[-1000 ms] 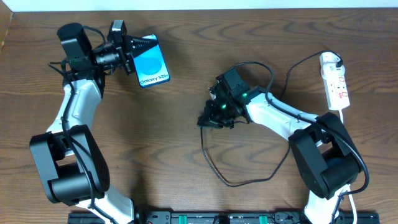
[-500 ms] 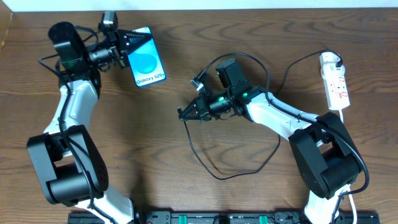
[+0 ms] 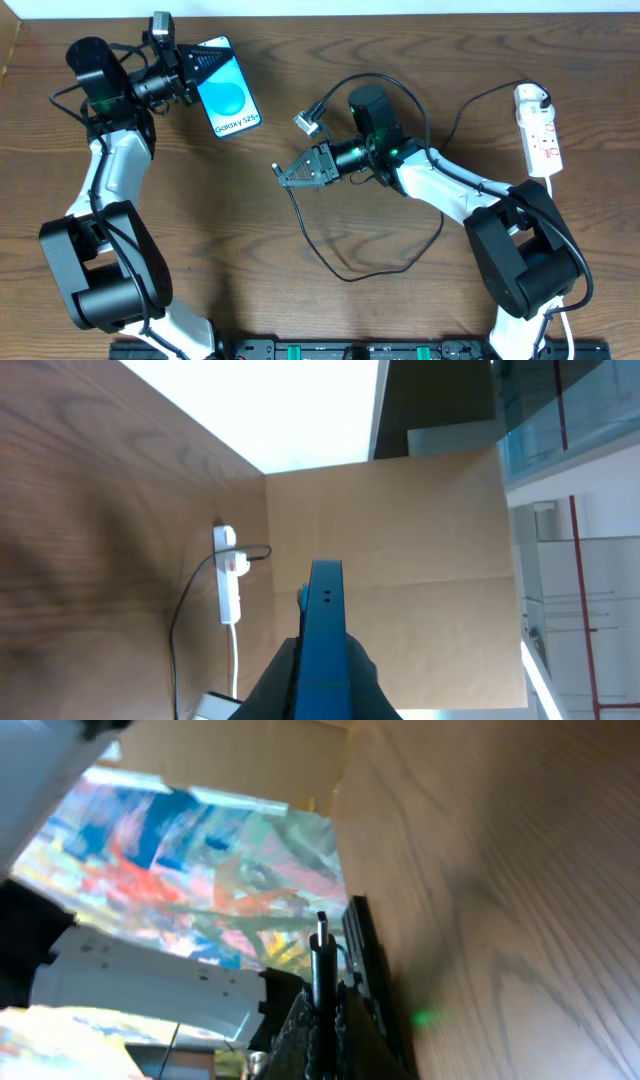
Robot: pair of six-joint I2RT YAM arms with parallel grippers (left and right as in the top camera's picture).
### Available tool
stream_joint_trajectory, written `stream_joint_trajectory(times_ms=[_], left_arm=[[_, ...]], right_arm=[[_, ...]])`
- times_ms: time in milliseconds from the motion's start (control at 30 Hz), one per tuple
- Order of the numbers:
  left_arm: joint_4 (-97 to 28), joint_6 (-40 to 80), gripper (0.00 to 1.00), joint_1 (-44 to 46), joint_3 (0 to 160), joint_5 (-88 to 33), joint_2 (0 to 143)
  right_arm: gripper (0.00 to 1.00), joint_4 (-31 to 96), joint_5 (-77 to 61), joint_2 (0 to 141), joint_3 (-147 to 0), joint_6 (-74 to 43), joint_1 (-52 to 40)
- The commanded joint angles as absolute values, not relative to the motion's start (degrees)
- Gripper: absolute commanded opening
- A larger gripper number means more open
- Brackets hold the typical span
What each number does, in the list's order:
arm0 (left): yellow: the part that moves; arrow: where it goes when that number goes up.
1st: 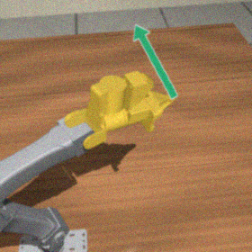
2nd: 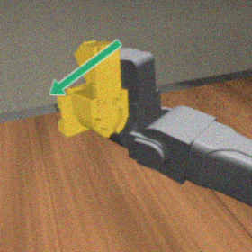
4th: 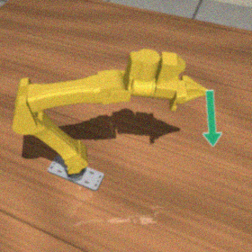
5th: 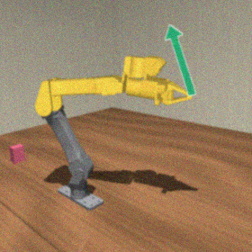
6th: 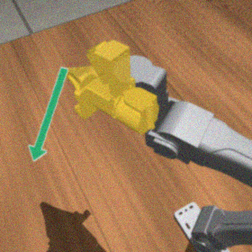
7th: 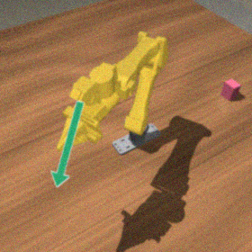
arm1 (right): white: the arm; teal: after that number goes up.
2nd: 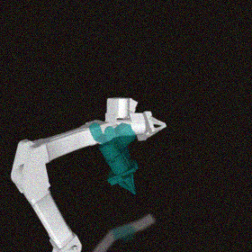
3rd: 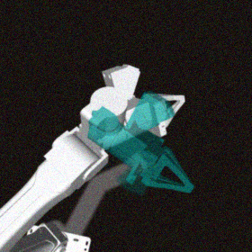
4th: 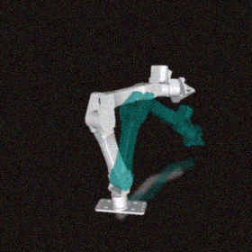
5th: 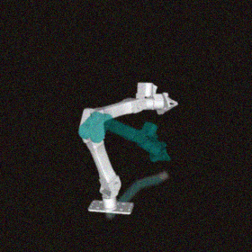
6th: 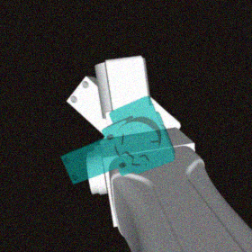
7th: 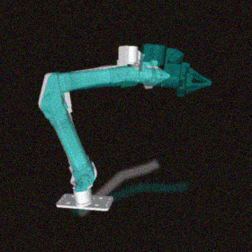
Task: Plug charger to phone and switch on socket
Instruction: 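Lift the cable end and carry it toward the phone's bottom port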
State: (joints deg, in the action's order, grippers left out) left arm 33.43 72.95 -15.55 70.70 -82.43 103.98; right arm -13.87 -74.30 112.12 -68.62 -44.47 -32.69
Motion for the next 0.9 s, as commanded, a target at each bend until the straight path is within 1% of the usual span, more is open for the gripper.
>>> stream_joint_trajectory(times_ms=[0,200,467,633,867], left_arm=[[33.93,71.59,0.07,-15.64,71.11,-80.93,103.07],[33.93,71.61,0.08,-15.62,71.11,-79.57,103.07],[33.93,71.81,0.07,-15.55,71.11,-78.59,103.07],[33.93,72.29,0.07,-15.11,71.11,-78.59,103.07],[33.93,72.23,0.08,-13.43,71.11,-78.56,103.07]], right_arm=[[0.01,-17.02,-77.36,112.51,-69.04,-47.77,-33.28],[0.01,-25.63,-77.36,112.51,-69.04,-53.93,-33.32],[0.01,-39.86,-75.94,112.53,-69.04,-66.81,-33.32],[0.01,-43.62,-73.52,112.53,-69.04,-72.12,-33.32],[0.01,-47.66,-72.47,112.51,-69.04,-75.05,-33.32]])
